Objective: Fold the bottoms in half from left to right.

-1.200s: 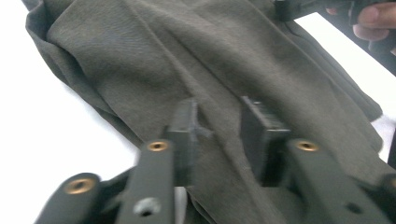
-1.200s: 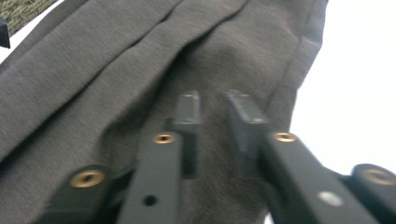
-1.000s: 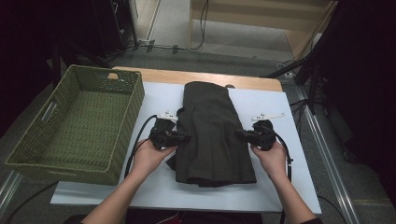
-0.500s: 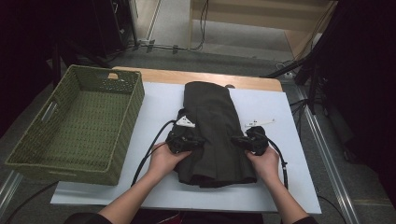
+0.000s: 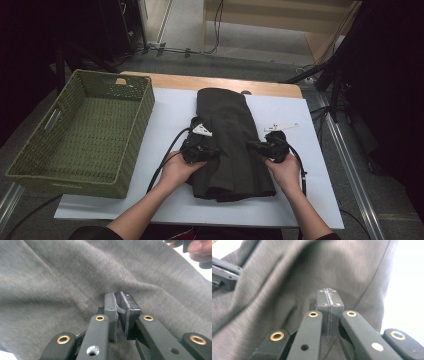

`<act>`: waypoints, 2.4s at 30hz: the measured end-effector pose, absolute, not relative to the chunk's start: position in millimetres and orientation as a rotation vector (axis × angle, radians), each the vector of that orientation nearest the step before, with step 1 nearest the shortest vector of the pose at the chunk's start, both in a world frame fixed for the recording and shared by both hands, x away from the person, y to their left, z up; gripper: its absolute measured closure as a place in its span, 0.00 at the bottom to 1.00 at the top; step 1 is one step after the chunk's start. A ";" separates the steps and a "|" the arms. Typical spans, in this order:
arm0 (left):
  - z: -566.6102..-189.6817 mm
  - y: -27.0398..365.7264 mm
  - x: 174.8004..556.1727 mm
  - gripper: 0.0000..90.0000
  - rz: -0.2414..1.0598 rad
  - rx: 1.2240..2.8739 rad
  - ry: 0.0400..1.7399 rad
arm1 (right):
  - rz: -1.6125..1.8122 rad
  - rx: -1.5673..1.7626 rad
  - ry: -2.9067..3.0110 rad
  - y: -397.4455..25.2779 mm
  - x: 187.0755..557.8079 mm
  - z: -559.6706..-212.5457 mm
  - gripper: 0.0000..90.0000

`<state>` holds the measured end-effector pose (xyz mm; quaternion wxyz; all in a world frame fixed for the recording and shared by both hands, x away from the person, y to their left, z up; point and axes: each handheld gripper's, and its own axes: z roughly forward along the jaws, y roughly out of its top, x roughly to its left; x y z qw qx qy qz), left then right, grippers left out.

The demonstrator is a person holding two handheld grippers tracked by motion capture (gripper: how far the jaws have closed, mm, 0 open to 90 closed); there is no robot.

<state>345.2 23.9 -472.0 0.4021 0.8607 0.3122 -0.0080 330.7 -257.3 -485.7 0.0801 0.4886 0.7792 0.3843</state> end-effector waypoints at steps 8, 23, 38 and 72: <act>-458.1 35.2 363.9 0.94 -0.030 2.124 0.826 | 1.186 1.377 2.290 -245.9 343.0 -456.7 0.97; -482.8 19.9 398.6 0.97 -0.006 2.162 0.869 | 1.147 1.394 2.317 -214.4 372.3 -476.4 0.97; -504.3 13.1 400.4 1.00 -0.017 2.177 0.864 | 1.157 1.434 2.332 -220.7 379.6 -516.0 0.97; -478.4 49.1 406.3 0.86 -0.025 2.132 0.921 | 1.091 1.589 2.219 -258.6 382.0 -508.6 0.94</act>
